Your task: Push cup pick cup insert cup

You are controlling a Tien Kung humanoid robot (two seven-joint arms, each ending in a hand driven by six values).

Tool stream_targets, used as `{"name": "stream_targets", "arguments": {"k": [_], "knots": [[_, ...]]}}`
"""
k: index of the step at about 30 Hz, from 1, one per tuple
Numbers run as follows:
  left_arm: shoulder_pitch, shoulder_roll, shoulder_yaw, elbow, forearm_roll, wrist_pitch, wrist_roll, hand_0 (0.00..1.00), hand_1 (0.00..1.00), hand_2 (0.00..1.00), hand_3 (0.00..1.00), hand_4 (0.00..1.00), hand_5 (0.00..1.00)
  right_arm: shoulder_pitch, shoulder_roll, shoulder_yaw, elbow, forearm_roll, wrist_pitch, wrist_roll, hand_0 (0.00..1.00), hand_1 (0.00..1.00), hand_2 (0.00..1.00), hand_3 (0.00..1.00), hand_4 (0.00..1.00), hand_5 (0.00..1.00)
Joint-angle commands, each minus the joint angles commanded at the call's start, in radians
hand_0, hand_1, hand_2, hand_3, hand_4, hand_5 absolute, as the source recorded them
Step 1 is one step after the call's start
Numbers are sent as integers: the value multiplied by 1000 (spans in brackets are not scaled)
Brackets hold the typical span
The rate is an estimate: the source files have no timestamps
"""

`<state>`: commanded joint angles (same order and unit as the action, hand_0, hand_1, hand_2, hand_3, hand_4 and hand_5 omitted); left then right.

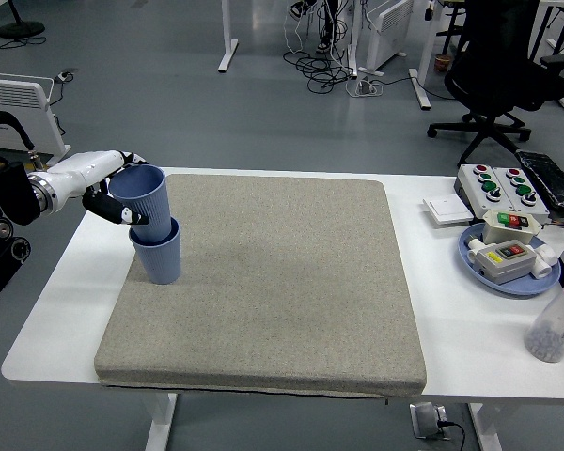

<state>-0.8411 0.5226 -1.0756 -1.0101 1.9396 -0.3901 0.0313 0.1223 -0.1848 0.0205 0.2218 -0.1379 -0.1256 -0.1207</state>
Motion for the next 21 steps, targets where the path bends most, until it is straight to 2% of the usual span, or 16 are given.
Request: {"name": "stream_targets", "arguments": {"k": [3,4,9,10,15,16,21], "knots": [[3,-2,1,0,1,4,-4,431,553,603,754,849,425,0,0,0,0,0,0,0,738,678,727,612,205,401],[3,-3,1,0,3,5,-6,576,734,787,834,921,545,0,0,0,0,-1,0,0,738,678,727,612,204,400],[5,-4,4,5,4,3,-9,576,734,787,834,921,545,0,0,0,0,-1,0,0,738,678,727,612,204,400],[5,-4,4,6,3,3,-10,758,816,864,979,998,685,0,0,0,0,-1,0,0,738,679,727,612,204,399],[7,-4,6,12,-6,13,-11,758,816,864,979,998,685,0,0,0,0,0,1,0,738,679,727,612,204,399],[7,-4,6,13,-6,16,-10,833,893,953,998,998,721,1,0,-1,0,0,1,0,738,679,727,612,204,398],[7,-5,5,17,-7,31,-13,833,893,953,998,998,721,1,-1,-2,0,1,1,1,738,679,727,612,204,398]]}}
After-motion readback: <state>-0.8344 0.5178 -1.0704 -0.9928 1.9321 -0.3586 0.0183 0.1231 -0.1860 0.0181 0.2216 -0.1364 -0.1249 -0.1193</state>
